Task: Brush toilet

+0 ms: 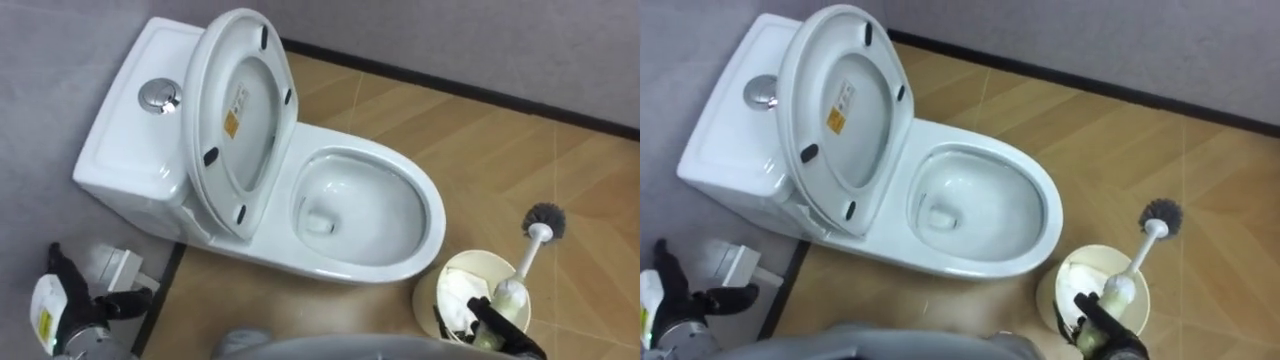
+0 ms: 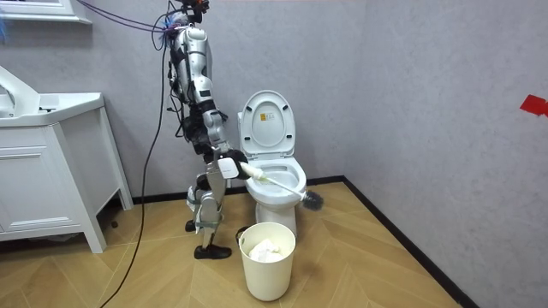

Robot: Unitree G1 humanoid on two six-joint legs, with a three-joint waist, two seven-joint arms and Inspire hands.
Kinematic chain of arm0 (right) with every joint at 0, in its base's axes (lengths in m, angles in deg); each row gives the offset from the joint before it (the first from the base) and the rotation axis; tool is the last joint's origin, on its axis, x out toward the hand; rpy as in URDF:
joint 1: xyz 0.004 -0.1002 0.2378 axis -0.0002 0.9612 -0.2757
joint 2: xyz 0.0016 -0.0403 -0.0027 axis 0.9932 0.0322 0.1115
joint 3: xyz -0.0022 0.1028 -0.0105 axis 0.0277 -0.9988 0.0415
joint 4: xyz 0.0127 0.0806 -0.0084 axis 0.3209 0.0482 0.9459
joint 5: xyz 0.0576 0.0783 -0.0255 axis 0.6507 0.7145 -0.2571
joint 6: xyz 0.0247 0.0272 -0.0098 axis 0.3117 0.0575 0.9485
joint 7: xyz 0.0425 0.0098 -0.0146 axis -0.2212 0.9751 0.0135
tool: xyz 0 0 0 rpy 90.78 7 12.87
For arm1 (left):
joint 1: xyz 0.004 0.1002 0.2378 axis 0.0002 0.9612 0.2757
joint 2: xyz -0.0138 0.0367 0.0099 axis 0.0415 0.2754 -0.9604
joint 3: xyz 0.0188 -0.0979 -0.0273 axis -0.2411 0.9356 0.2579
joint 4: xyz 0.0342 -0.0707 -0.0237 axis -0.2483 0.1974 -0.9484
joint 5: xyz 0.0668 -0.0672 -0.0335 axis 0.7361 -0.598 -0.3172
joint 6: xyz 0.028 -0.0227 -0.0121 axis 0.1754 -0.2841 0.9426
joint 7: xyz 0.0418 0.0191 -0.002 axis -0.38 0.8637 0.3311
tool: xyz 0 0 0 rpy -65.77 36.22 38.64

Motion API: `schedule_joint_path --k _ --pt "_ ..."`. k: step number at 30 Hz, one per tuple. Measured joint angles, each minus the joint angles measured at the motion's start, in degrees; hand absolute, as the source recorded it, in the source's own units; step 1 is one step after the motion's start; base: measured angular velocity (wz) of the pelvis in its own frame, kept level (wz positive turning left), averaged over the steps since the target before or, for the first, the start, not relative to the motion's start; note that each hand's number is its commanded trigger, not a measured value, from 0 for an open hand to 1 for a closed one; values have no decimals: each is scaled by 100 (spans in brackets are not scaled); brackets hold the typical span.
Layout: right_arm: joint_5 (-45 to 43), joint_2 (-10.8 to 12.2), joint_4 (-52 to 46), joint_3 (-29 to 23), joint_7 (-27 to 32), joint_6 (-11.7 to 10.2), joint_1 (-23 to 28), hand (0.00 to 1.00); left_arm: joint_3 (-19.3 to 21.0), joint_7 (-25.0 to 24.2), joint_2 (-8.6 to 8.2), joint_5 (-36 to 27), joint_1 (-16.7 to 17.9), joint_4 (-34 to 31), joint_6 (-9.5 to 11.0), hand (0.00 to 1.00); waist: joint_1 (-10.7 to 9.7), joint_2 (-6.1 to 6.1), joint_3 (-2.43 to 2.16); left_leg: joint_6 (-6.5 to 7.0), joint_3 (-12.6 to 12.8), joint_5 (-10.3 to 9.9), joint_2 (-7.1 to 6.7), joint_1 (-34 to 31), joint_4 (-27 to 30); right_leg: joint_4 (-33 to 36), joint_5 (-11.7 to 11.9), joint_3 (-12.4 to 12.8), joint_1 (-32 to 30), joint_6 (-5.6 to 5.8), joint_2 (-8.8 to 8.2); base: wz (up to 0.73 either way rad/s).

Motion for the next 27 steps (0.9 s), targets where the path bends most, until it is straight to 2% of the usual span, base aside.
schedule_joint_path --k 6,8,12,14,15,18,21,23,27 --pt "-288 7 -68 44 -66 -82 0 100 -31 458 21 720 26 -447 251 0 -7 -15 3 -7 -125 16 -18 -7 -46 -102 1 -96 83 2 -1 11" --pt "-366 6 -68 78 -81 -90 8 100 -40 497 21 835 28 -559 264 0 -9 -43 -12 -8 -145 17 -18 -14 -51 -110 1 -118 83 2 0 5" --pt "-845 20 -93 229 -172 -169 12 100 -162 549 36 1247 -1 -935 288 0 -5 -45 -10 -3 -169 28 -21 -14 -39 -123 1 -145 85 2 -8 2" --pt "-1040 28 -102 276 -196 -230 -5 100 -239 569 51 1479 -32 -1063 372 0 -6 -41 -7 -2 -171 29 -23 -13 -43 -124 1 -153 87 2 -12 0" --pt "-1162 29 -104 307 -220 -266 -11 100 -299 589 76 1650 -70 -1089 465 0 -8 -40 -6 -1 -175 30 -24 -5 -44 -123 1 -160 94 2 -16 0" --pt "-1537 27 -103 394 -240 -313 -95 100 -531 598 204 1984 -170 -1086 562 0 -7 -51 1 1 -177 33 -27 -3 -44 -119 1 -160 94 3 -21 0" --pt "-1864 26 -103 429 -249 -404 -133 100 -689 598 246 2176 -216 -1080 672 0 -13 -59 2 3 -178 33 -40 2 -45 -119 -1 -145 96 6 -32 0" --pt "-2050 25 -104 429 -255 -405 -138 100 -750 598 276 2266 -213 -1048 685 0 -21 -59 3 14 -178 40 -47 7 -45 -120 -1 -164 99 7 -44 0" --pt "-2185 25 -103 443 -305 -399 -118 100 -956 597 440 2354 -195 -1042 684 0 -37 -18 44 19 -173 43 -52 81 -58 -121 0 -163 140 10 -50 0"
